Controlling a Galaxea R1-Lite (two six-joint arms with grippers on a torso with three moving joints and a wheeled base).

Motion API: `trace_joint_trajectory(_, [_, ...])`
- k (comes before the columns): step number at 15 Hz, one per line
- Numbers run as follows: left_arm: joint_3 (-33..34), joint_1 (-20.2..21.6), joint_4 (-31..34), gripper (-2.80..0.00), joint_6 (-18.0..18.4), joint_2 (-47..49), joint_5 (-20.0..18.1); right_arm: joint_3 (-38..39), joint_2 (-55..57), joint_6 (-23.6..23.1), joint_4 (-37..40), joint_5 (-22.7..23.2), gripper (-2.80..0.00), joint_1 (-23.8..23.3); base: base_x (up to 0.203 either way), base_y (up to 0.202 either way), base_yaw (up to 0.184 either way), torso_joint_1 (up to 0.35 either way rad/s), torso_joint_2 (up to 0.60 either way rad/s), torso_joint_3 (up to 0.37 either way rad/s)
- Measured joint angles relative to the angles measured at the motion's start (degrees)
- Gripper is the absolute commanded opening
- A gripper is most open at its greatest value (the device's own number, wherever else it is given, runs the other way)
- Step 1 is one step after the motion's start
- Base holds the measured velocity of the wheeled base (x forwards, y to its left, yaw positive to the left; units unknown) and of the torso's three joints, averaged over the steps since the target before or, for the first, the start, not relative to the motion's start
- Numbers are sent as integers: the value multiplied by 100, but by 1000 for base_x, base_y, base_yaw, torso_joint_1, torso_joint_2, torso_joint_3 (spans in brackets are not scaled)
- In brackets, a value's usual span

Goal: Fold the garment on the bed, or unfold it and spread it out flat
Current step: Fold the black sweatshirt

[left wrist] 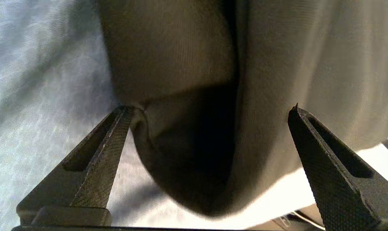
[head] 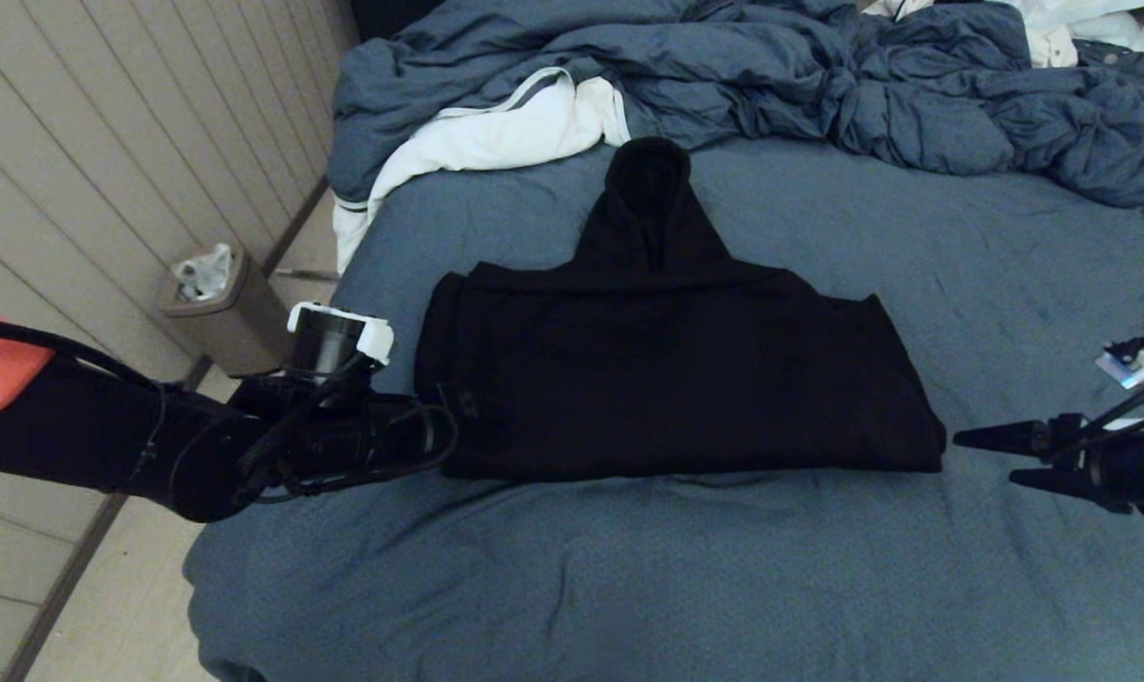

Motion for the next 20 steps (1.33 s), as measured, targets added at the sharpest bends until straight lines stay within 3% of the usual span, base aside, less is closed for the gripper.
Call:
trace_joint_trajectory(8, [-84, 2, 7, 0, -25, 239, -1, 105, 33, 31, 5, 75, 0, 217, 0, 0, 0, 0, 0, 0])
trace_joint_trajectory(15, [-80, -2, 7, 0, -30, 233, 97, 137, 529, 230, -1195, 51, 0, 463, 0, 0, 0, 0, 0, 0])
trace_joint_trajectory(20, [-73, -5, -12, 0, -27, 235, 247, 112, 650, 478, -1312, 42, 0, 886, 0, 0, 0, 0, 0, 0])
